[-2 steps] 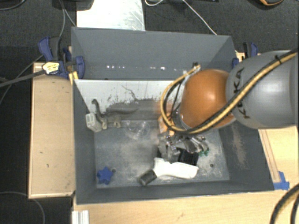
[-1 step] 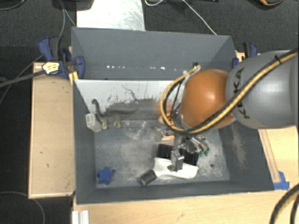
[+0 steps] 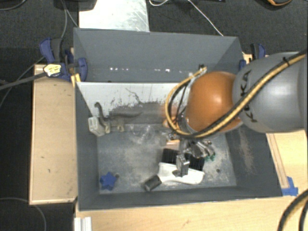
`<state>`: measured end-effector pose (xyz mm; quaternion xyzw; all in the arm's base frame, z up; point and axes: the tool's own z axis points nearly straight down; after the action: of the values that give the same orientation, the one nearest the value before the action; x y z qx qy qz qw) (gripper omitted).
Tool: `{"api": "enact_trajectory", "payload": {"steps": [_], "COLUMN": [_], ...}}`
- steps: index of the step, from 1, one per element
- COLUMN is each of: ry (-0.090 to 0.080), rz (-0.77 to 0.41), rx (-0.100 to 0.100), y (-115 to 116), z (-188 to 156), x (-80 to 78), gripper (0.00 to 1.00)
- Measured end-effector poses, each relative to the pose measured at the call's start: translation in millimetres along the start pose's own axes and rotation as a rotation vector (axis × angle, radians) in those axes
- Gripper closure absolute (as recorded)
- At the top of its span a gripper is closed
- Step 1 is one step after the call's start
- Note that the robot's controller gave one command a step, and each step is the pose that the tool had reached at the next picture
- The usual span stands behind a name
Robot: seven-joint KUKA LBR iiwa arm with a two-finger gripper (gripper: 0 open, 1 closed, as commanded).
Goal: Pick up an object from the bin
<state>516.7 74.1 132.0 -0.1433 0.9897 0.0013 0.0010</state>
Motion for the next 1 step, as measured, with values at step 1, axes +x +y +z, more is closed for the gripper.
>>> {"api": "enact_trajectory", "payload": {"steps": [1], "ry": [0.001], "rz": [0.144], "rx": [0.001], "y": [-42.5], "z": [31.0], "x": [17.1], "gripper": [0.0]}}
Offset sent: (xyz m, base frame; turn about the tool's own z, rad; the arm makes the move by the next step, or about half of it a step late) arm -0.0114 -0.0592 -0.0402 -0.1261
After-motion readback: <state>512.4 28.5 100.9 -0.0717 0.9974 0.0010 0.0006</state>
